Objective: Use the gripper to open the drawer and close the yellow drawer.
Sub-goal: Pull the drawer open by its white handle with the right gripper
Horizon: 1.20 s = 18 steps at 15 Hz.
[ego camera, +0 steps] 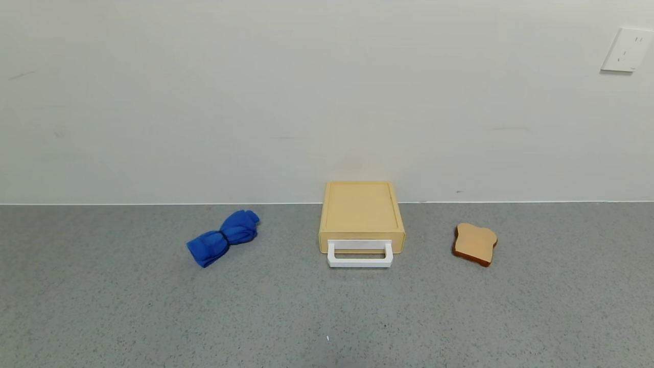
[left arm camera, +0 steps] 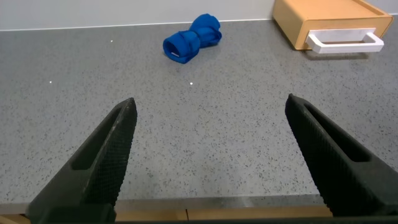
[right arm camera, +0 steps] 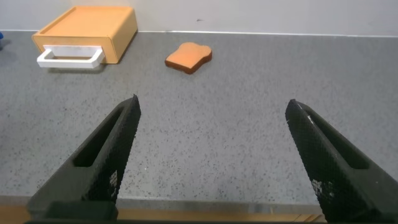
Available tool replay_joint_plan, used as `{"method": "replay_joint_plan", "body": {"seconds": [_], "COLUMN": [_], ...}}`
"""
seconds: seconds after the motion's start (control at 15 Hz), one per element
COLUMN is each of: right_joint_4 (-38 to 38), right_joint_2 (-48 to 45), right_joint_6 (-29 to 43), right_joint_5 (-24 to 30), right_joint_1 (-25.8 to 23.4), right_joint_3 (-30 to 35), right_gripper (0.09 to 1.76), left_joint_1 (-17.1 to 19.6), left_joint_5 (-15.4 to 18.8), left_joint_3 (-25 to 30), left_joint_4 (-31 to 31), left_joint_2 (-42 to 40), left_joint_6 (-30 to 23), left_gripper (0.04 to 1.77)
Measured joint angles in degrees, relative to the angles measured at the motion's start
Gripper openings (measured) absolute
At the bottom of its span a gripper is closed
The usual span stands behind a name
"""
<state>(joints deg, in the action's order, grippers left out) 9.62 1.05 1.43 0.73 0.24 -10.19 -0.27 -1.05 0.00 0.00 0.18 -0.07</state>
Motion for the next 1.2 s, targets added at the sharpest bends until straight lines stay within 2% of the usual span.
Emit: {"method": "replay_joint_plan", "body": {"seconds": [0.27, 0.67, 1.2], "right_joint_4": [2.78, 3.52, 7.44], "right_joint_2": [10.80, 40.53, 80.64], "right_joint_6": [-0.55, 0.26, 7.69], "right_joint_5": [2.22, 7.47, 8.56], "right_joint_1": [0.22, 1.27, 14.06], "right_joint_3": [-11.25, -31.60, -61.39], "right_gripper": [1.71, 1.71, 1.71], "left_joint_1": [-0.02, -0.02, 0.00], "left_joint_5": [0.01, -0.02, 0.01], "left_joint_3": [0.00, 0.00, 0.00], "left_joint_4": [0.00, 0.00, 0.00], "left_joint_2": [0.00, 0.00, 0.00], "left_joint_6": [0.00, 0.00, 0.00], "left_gripper": [1.72, 1.72, 1.72]}}
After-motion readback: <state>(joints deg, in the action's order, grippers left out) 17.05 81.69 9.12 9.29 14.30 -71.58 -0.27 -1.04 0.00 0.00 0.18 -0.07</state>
